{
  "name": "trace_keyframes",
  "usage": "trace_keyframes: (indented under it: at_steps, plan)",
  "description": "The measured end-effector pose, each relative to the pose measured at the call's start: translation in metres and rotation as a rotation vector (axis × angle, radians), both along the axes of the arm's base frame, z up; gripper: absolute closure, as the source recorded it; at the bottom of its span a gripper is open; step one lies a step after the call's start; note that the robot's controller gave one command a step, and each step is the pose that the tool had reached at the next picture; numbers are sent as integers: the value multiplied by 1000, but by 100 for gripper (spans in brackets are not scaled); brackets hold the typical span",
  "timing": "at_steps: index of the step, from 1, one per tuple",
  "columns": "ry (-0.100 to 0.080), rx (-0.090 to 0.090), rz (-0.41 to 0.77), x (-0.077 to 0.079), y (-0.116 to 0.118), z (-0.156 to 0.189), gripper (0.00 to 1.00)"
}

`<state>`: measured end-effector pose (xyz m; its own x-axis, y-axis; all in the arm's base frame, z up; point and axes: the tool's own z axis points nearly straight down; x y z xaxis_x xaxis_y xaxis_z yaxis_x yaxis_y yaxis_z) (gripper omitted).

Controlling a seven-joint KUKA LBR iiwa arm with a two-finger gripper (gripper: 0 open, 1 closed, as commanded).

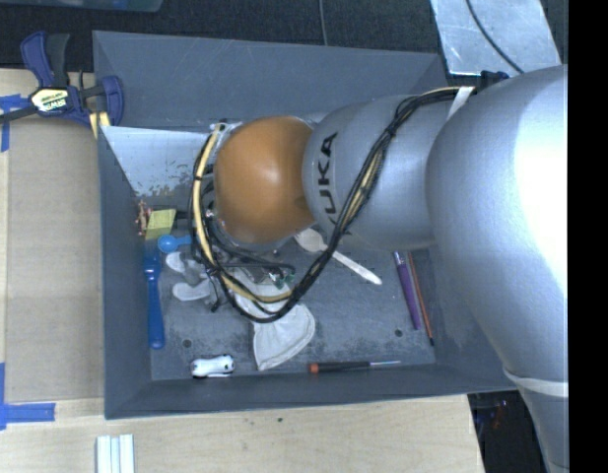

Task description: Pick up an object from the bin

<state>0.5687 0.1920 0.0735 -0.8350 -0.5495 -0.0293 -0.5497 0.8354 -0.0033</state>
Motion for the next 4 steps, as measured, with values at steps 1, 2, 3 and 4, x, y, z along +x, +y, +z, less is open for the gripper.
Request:
trace_keyframes:
  at_steps: [1, 2, 3, 4]
  plan:
    - [0, 0, -1, 0, 0, 1, 100]
    - [10, -3, 5, -3, -3, 21, 100]
    - [2, -7, 304, -25, 13, 102, 100]
    - [-3, 0, 20, -9, -3, 157, 100]
